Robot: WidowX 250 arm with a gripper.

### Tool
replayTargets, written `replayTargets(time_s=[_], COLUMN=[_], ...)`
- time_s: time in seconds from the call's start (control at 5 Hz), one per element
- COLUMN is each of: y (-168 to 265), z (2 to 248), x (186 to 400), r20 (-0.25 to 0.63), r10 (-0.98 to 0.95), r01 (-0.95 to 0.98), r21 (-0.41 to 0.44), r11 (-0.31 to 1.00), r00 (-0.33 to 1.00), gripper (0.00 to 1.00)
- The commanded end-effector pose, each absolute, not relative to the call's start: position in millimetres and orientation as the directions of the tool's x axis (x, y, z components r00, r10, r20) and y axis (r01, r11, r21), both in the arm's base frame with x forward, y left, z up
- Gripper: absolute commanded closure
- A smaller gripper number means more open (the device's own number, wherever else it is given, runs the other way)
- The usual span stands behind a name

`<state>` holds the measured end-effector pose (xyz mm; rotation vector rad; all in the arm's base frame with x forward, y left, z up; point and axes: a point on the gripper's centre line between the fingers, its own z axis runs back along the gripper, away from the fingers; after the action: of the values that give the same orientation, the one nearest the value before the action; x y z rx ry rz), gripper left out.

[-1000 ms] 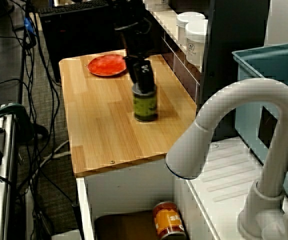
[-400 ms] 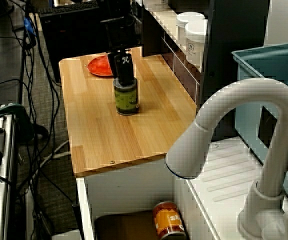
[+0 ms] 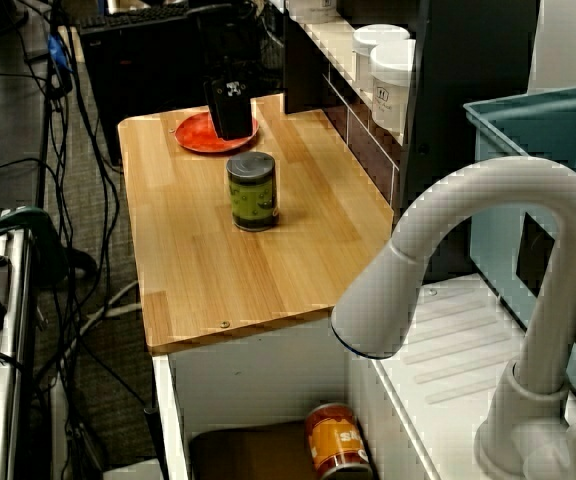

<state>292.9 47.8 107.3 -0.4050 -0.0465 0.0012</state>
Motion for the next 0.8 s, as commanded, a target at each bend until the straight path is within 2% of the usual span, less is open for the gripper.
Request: replayTargets(time_s=[0.0, 0.2, 0.4, 0.6], y=[41.1, 37.0, 46.4, 35.6], z=[127.2, 120.5, 122.8, 120.9], x=[297.4, 307.2, 311.4, 322.9], r20=[0.144, 0.145, 0.205, 0.163], r10=[-0.111, -0.193, -0.215, -0.258], r01=[0.151, 0.227, 0.264, 0.294], r21=[-0.308, -0.28, -0.259, -0.27], r11=[0.939, 0.933, 0.929, 0.917], r00=[0.983, 0.971, 0.955, 0.952], gripper=[0.0, 0.0, 0.0, 0.0])
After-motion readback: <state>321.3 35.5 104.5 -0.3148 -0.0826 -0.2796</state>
